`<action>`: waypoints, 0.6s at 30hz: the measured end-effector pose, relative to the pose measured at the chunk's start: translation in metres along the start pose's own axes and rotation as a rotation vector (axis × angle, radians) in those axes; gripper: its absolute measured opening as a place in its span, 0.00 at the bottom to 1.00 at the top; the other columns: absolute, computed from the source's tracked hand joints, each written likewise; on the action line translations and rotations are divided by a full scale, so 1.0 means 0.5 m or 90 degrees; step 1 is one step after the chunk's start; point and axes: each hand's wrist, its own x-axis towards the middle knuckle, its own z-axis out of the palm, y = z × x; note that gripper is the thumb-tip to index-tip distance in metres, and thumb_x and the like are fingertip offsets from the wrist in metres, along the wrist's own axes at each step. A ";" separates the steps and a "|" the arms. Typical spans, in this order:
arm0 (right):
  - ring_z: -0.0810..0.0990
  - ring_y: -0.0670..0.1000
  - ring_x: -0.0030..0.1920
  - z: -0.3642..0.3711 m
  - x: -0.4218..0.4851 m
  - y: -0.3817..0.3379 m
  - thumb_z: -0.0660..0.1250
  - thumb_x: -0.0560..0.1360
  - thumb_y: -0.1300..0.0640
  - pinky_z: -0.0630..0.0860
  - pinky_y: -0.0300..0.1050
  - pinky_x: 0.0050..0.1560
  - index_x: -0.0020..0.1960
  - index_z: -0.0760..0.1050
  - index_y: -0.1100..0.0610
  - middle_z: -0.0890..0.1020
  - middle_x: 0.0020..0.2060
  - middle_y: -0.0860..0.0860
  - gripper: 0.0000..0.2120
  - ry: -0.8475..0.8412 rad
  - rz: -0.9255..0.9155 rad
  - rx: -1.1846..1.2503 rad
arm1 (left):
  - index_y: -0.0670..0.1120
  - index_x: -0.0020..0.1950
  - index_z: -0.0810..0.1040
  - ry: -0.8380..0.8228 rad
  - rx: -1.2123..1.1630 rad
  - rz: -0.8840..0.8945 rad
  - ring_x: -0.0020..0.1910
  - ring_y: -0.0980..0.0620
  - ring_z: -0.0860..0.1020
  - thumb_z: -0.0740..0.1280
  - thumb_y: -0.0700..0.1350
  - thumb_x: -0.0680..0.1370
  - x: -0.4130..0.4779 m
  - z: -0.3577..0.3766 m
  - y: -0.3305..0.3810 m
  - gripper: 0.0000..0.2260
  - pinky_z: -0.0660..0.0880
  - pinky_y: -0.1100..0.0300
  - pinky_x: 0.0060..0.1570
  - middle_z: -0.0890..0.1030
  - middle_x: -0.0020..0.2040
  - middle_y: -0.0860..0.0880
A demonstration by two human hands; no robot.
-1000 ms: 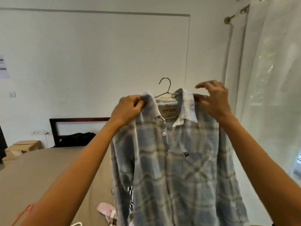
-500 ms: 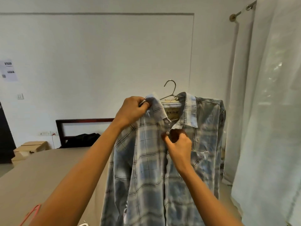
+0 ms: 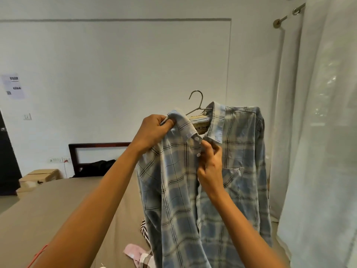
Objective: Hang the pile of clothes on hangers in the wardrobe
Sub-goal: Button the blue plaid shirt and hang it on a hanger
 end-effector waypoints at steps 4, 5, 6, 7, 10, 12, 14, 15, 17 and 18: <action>0.74 0.54 0.45 -0.010 -0.020 0.016 0.57 0.76 0.60 0.77 0.45 0.46 0.68 0.63 0.47 0.67 0.55 0.56 0.22 -0.033 -0.116 -0.163 | 0.41 0.38 0.77 -0.016 0.016 0.005 0.30 0.53 0.67 0.62 0.51 0.80 -0.017 -0.007 0.004 0.17 0.65 0.64 0.31 0.71 0.30 0.48; 0.75 0.55 0.43 -0.015 -0.029 0.015 0.57 0.77 0.55 0.79 0.48 0.44 0.67 0.64 0.48 0.67 0.53 0.56 0.19 -0.030 -0.111 -0.175 | 0.40 0.39 0.77 -0.026 0.020 0.005 0.30 0.53 0.67 0.62 0.50 0.80 -0.028 -0.006 0.007 0.16 0.65 0.65 0.31 0.71 0.31 0.48; 0.75 0.55 0.41 -0.023 -0.039 0.012 0.57 0.76 0.53 0.79 0.49 0.40 0.66 0.64 0.49 0.69 0.51 0.57 0.18 -0.022 -0.103 -0.188 | 0.39 0.39 0.77 -0.035 0.024 0.006 0.30 0.54 0.67 0.62 0.50 0.80 -0.040 -0.005 0.010 0.16 0.65 0.65 0.31 0.71 0.31 0.48; 0.74 0.54 0.38 -0.032 -0.052 0.009 0.57 0.76 0.51 0.78 0.47 0.36 0.65 0.65 0.51 0.71 0.48 0.58 0.18 -0.006 -0.100 -0.204 | 0.38 0.40 0.77 -0.046 0.030 0.010 0.30 0.54 0.67 0.62 0.50 0.80 -0.054 -0.004 0.015 0.17 0.65 0.66 0.30 0.71 0.31 0.48; 0.72 0.51 0.38 -0.069 -0.095 -0.008 0.58 0.76 0.53 0.73 0.42 0.35 0.60 0.71 0.59 0.77 0.41 0.58 0.15 0.058 -0.118 -0.220 | 0.36 0.44 0.79 -0.085 0.036 0.027 0.33 0.54 0.70 0.62 0.49 0.80 -0.098 -0.002 0.033 0.17 0.68 0.67 0.34 0.75 0.34 0.45; 0.72 0.50 0.39 -0.096 -0.117 -0.031 0.60 0.76 0.54 0.69 0.38 0.37 0.52 0.76 0.63 0.80 0.39 0.57 0.14 0.096 -0.136 -0.205 | 0.36 0.47 0.80 -0.107 0.025 0.030 0.37 0.49 0.72 0.62 0.50 0.79 -0.122 -0.006 0.047 0.17 0.70 0.60 0.39 0.78 0.39 0.38; 0.72 0.49 0.38 -0.121 -0.125 -0.067 0.63 0.75 0.54 0.66 0.33 0.37 0.46 0.77 0.64 0.80 0.37 0.55 0.12 0.139 -0.169 -0.181 | 0.35 0.47 0.80 -0.119 0.015 0.024 0.39 0.46 0.73 0.62 0.51 0.79 -0.140 -0.019 0.063 0.18 0.71 0.55 0.42 0.79 0.43 0.35; 0.72 0.48 0.37 -0.133 -0.125 -0.091 0.65 0.74 0.55 0.66 0.32 0.38 0.44 0.77 0.64 0.79 0.36 0.54 0.11 0.162 -0.184 -0.160 | 0.36 0.48 0.80 -0.126 0.007 0.017 0.40 0.45 0.74 0.63 0.52 0.78 -0.147 -0.030 0.071 0.19 0.72 0.55 0.42 0.79 0.44 0.35; 0.72 0.46 0.37 -0.151 -0.116 -0.139 0.67 0.73 0.57 0.67 0.30 0.39 0.42 0.76 0.64 0.77 0.36 0.51 0.09 0.200 -0.199 -0.112 | 0.37 0.47 0.81 -0.132 -0.021 0.003 0.40 0.46 0.75 0.63 0.54 0.77 -0.149 -0.056 0.084 0.19 0.72 0.54 0.43 0.79 0.42 0.36; 0.72 0.45 0.37 -0.155 -0.106 -0.159 0.67 0.73 0.57 0.67 0.28 0.40 0.42 0.76 0.63 0.76 0.37 0.49 0.08 0.214 -0.203 -0.096 | 0.38 0.46 0.81 -0.128 -0.036 -0.004 0.39 0.47 0.75 0.64 0.54 0.77 -0.145 -0.070 0.088 0.19 0.73 0.54 0.42 0.79 0.40 0.38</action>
